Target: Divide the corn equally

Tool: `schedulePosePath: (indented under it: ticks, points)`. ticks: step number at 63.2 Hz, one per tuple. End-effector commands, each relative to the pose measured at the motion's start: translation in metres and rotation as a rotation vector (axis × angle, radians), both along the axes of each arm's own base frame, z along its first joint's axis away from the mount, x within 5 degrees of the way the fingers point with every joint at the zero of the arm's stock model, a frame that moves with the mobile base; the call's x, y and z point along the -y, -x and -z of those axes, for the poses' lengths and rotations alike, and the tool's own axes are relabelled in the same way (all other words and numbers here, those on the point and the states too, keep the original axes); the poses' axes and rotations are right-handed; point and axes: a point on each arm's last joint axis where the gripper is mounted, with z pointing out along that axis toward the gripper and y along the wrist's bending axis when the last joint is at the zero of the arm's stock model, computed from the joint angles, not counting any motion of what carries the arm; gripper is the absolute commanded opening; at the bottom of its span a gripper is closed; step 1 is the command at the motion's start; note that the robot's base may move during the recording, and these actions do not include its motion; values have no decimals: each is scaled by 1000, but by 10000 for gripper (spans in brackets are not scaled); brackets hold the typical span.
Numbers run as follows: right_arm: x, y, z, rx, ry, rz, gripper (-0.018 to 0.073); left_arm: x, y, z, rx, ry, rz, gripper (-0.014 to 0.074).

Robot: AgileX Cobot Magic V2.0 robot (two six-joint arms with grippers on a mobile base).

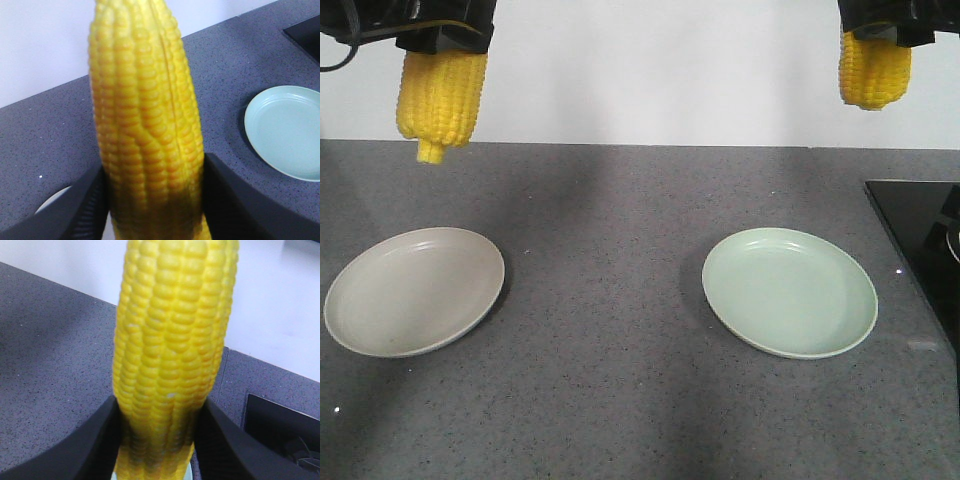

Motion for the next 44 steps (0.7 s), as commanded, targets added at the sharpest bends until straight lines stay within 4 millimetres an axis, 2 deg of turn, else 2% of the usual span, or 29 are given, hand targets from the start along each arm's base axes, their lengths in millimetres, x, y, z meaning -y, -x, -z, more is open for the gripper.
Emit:
schedulePosePath:
  ticks: [1,44]
  points:
    - [6,10,-22,129,-21,3,-6,-5,11,-21,106,61,3,-8]
    - [6,10,-22,129,-21,3,-6,-5,11,-21,106,61,3,-8]
